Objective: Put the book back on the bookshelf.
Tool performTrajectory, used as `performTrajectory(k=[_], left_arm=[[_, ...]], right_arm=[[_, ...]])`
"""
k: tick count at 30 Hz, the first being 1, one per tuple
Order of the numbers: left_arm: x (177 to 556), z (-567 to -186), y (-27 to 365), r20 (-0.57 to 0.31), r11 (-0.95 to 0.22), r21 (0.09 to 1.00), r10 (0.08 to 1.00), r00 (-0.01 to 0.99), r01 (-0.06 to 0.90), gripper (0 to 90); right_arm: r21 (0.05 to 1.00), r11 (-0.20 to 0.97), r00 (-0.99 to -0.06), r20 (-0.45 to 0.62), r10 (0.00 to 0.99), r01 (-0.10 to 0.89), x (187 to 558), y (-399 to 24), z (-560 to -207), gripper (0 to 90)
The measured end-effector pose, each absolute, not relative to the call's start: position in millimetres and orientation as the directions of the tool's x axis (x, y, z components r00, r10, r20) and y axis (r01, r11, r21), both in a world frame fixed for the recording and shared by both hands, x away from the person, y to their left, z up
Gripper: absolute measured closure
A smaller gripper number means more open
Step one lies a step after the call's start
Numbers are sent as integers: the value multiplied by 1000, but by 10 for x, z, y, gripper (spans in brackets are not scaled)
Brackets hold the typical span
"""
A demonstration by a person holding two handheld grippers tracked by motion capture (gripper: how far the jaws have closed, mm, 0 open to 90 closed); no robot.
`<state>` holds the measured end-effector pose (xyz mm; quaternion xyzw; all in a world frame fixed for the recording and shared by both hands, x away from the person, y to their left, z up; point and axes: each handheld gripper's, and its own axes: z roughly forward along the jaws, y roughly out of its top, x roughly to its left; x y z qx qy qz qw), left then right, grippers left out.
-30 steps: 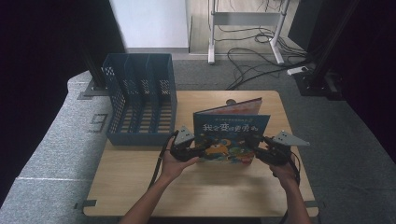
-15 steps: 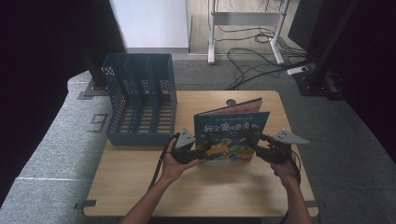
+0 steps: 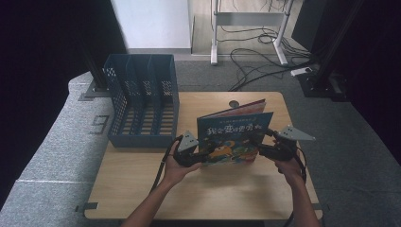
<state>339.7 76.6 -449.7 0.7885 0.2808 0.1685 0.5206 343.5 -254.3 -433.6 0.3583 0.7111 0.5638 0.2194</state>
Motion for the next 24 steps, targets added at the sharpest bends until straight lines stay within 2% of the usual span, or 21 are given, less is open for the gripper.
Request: performTrajectory(k=[9,20,24], left_arm=[[3369,-4509,734,-13,-315,915,600,800,251,498],[3361,-4505,738,-16,-306,919,603,798,249,484],[3375,-4503,785,-44,-277,923,611,790,266,504]], right_arm=[[959,137,-665,65,744,247,3469,-2396,-4248,213],[963,114,-671,82,737,243,3429,-2399,-4262,251],[965,110,-679,83,730,236,3416,-2358,-4271,250]])
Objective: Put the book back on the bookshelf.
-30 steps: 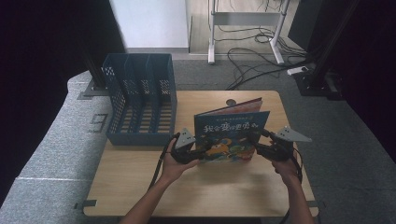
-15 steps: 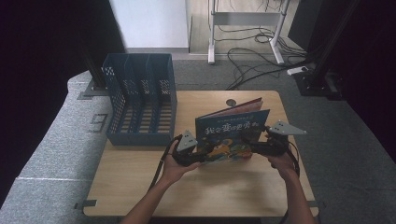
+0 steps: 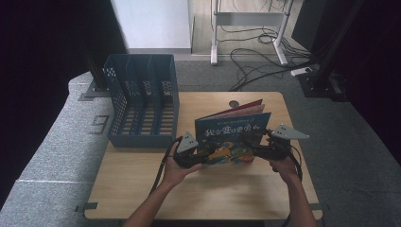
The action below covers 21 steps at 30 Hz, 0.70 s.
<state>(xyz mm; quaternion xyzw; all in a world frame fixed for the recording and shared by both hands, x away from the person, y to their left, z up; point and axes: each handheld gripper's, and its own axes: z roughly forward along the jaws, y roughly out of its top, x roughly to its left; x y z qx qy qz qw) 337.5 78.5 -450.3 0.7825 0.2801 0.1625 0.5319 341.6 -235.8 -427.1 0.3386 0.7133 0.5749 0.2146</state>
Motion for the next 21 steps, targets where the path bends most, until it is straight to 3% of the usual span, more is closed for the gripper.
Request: performTrajectory(k=[21], left_arm=[[3378,-4497,894,-61,-251,939,549,833,235,540]], right_arm=[[968,124,-704,69,707,219,3420,-2189,-4284,260]])
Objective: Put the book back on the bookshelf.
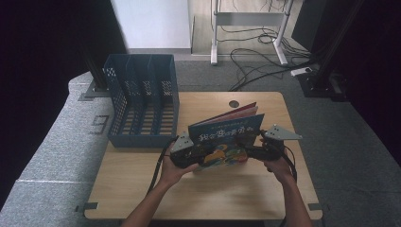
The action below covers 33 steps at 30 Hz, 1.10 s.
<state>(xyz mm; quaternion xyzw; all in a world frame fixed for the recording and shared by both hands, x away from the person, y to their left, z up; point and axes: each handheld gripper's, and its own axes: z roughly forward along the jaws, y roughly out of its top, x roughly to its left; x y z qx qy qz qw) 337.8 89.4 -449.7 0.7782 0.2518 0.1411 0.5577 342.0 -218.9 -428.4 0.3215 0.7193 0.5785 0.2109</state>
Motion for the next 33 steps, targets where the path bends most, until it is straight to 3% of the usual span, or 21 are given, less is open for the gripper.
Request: performTrajectory(k=[11,29,33], left_arm=[[3285,-4525,987,-22,-254,951,510,860,175,679],[3202,-4549,998,8,-250,957,523,852,144,705],[3182,-4542,992,2,-252,956,511,860,148,748]], right_arm=[[963,141,-725,73,685,231,3493,-2081,-4263,213],[961,150,-710,63,701,233,3471,-2044,-4282,210],[959,145,-697,69,714,244,3478,-2054,-4296,210]])
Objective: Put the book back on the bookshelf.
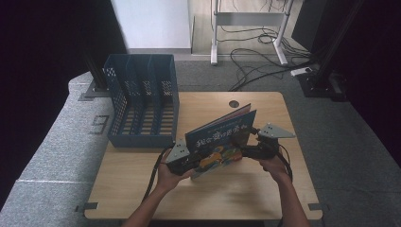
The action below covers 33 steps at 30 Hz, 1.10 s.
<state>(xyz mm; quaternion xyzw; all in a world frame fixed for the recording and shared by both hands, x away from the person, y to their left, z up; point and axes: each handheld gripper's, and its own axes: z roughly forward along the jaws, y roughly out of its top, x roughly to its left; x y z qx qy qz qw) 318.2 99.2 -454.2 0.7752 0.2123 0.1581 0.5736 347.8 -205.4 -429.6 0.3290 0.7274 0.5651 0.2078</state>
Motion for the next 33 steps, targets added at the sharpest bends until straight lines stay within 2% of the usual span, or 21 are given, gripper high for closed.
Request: performTrajectory(k=[9,14,33], left_arm=[[3154,-4552,992,5,-243,960,520,854,142,818],[3204,-4576,1063,-63,-183,963,557,828,197,821],[3204,-4535,1161,-100,-142,965,583,806,222,825]], right_arm=[[953,140,-678,84,730,268,3511,-2065,-4325,214],[951,140,-678,89,730,276,3494,-2098,-4360,219],[944,164,-680,78,729,285,3435,-2074,-4444,234]])
